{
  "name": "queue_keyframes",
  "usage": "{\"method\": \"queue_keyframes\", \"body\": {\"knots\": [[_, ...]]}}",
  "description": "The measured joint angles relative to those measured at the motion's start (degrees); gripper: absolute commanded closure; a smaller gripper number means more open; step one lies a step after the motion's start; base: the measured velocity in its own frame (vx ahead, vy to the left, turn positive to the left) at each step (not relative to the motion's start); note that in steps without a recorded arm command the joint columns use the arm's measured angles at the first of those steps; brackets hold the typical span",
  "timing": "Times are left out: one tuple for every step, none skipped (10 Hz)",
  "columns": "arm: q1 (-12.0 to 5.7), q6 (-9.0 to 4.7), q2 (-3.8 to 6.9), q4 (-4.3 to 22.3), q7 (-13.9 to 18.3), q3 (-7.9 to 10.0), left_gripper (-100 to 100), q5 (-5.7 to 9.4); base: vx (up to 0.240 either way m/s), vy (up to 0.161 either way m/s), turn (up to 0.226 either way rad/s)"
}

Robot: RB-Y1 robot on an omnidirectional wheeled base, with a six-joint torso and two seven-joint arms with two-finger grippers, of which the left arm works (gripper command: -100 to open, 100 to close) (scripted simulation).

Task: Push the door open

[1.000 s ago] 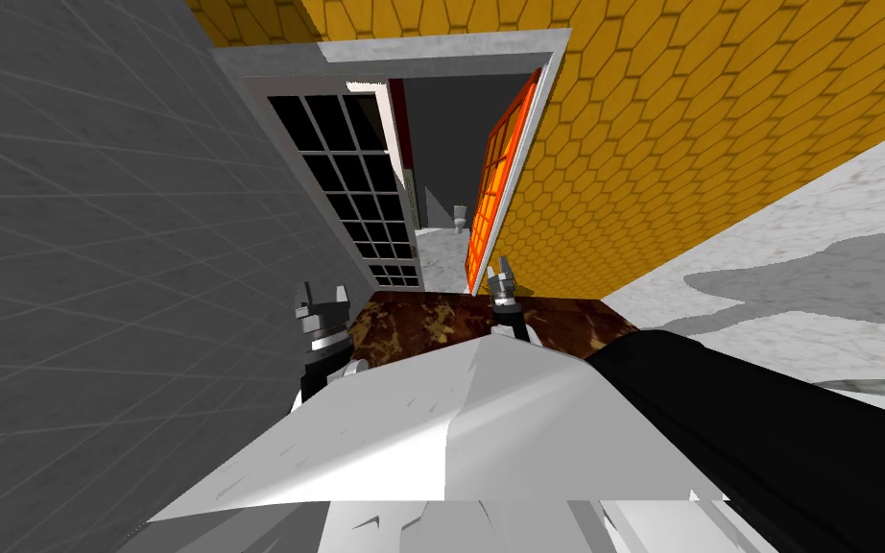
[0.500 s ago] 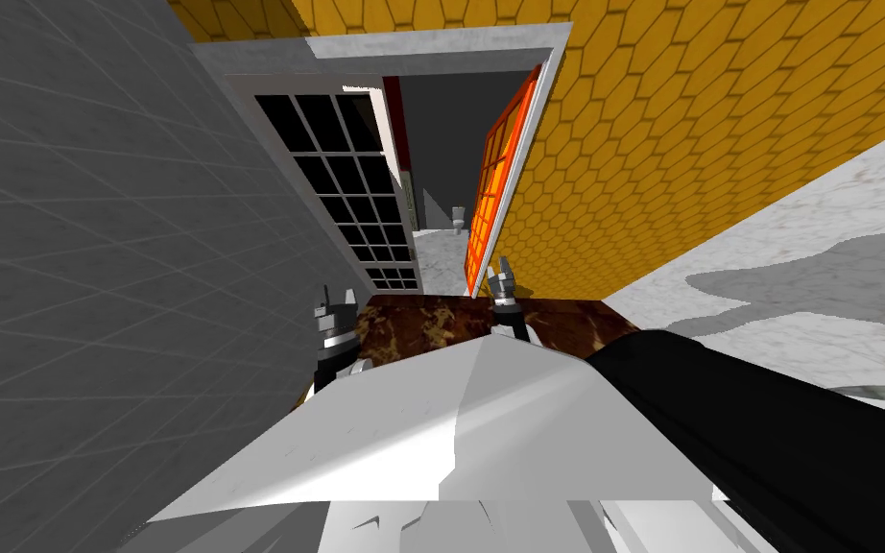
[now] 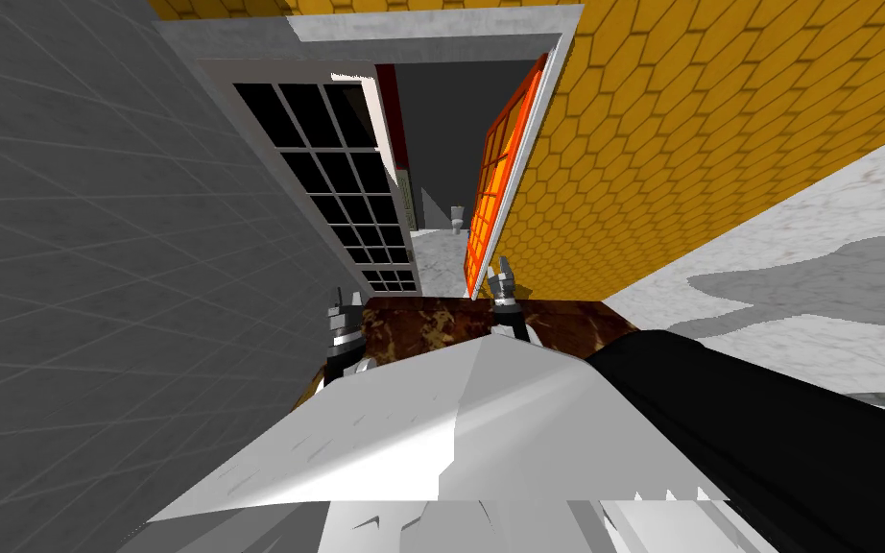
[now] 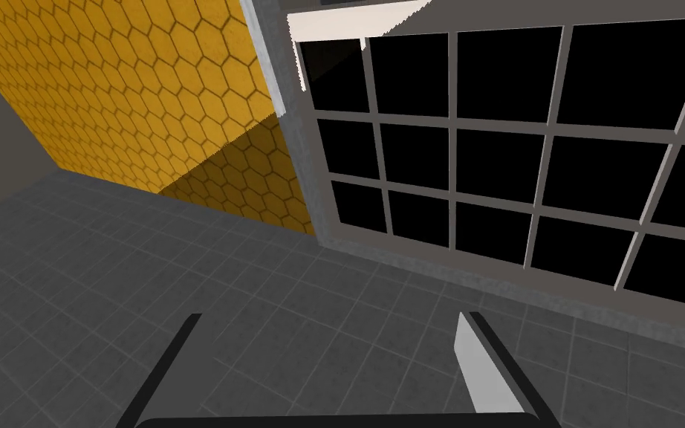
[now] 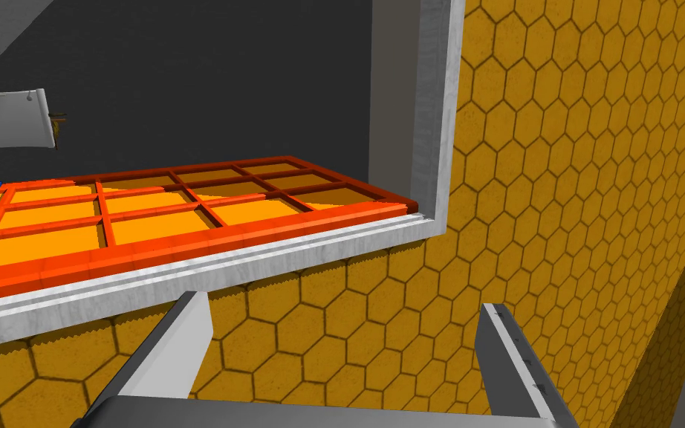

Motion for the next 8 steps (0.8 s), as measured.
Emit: {"method": "queue_keyframes", "body": {"knots": [[-0.33,-0.44,0.34,1.21,-0.88,-0.25,-100,0.22,0.100,-0.017,-0.027],[-0.88,-0.99,0.69,2.68,-1.73,-0.44,-100,0.45,0.099,-0.023,-0.029],[-1.20,-1.32,0.93,3.70,-2.72,-0.79,-100,0.63,0.094,-0.027,-0.024],[-1.64,-1.74,1.40,5.03,-3.65,-0.97,-100,0.94,0.088,-0.020,-0.031],[-2.02,-2.61,1.74,6.80,-4.64,-1.34,-100,1.14,0.113,-0.026,-0.039],[-2.42,-3.10,2.03,8.01,-5.72,-1.68,-100,1.35,0.108,-0.016,-0.022],[-2.76,-3.42,2.25,9.14,-6.86,-2.10,-100,1.52,0.104,-0.012,-0.031],[-3.19,-3.85,2.71,10.48,-7.85,-2.32,-100,1.82,0.095,-0.031,-0.029]]}}
